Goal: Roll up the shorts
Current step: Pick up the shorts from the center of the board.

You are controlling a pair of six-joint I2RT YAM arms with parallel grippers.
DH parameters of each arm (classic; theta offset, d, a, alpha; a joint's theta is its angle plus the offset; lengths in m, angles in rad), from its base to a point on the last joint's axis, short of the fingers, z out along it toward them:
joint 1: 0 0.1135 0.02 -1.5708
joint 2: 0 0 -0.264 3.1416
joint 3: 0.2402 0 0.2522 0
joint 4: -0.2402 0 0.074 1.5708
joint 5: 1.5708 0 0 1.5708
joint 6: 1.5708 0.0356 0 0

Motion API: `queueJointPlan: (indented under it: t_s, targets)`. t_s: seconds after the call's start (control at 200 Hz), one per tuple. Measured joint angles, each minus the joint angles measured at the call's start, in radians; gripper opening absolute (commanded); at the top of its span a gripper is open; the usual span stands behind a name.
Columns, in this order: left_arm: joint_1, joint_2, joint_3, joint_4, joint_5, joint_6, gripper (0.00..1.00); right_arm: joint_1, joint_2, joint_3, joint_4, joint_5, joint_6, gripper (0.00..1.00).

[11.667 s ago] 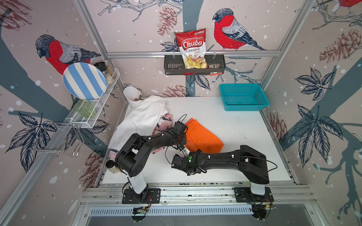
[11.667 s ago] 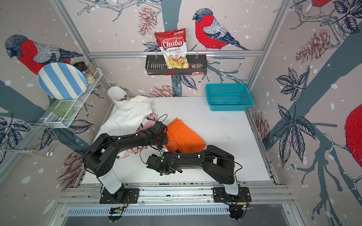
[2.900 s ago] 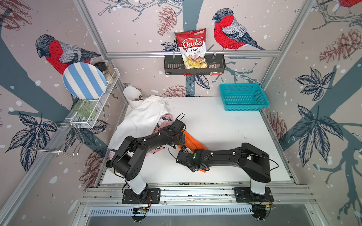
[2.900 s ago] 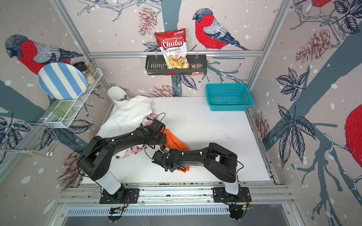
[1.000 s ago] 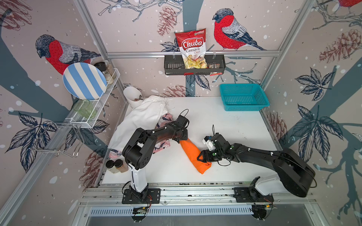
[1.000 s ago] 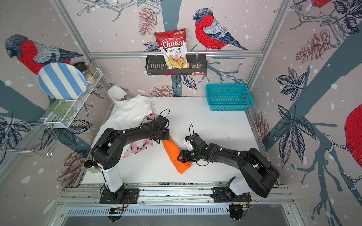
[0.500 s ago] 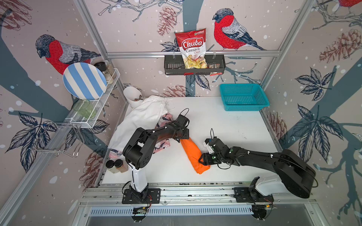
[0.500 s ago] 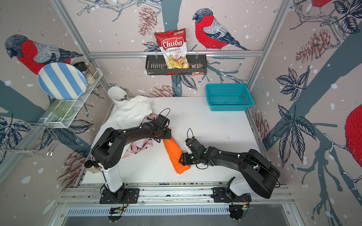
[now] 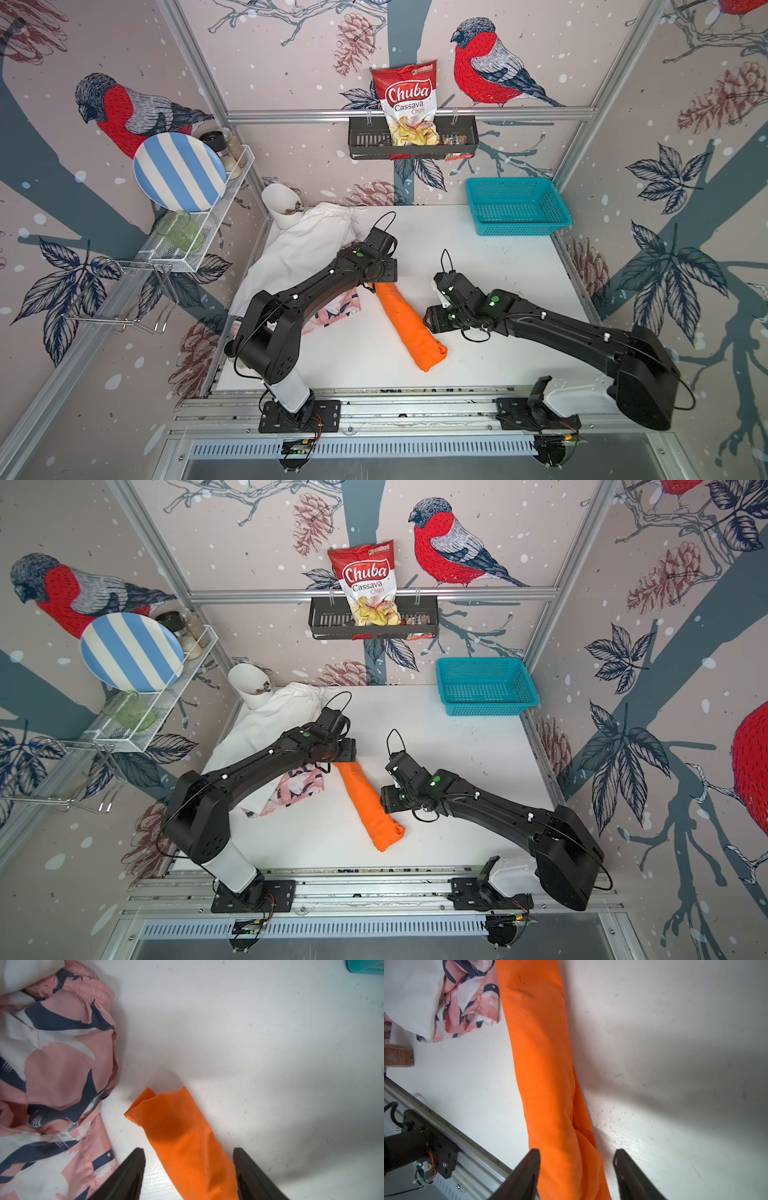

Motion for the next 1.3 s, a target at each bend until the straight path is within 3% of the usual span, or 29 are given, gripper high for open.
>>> queueJointPlan:
  t_s: [0.05,0.11,0.335,0.555,0.74,1.106,1.301]
  targets:
    - [-0.002,-0.012,-0.015,0.0,0.015,-0.001,0.57,0.0,0.026,0.019,0.017,-0.012,-0.003,0.17]
    - [-0.01,-0.023,-0.033,0.003,0.035,-0.008,0.53,0.002,0.06,0.037,0.043,-0.034,-0.003,0.13]
    - [-0.032,-0.053,-0.089,0.008,0.08,-0.032,0.46,0.02,0.143,0.01,0.176,-0.127,-0.002,0.1]
    - [-0.076,-0.069,-0.098,0.03,0.107,-0.053,0.43,-0.013,0.251,-0.043,0.25,-0.113,0.001,0.08]
    - [-0.114,-0.029,-0.098,0.075,0.143,-0.081,0.38,-0.019,0.251,-0.059,0.278,-0.112,0.001,0.08]
    - [-0.107,0.082,-0.059,0.167,0.156,-0.113,0.38,-0.012,0.222,-0.071,0.281,-0.112,0.0,0.07]
    - [-0.023,0.175,-0.089,0.206,0.129,-0.111,0.37,-0.004,0.216,-0.082,0.287,-0.109,0.0,0.07]
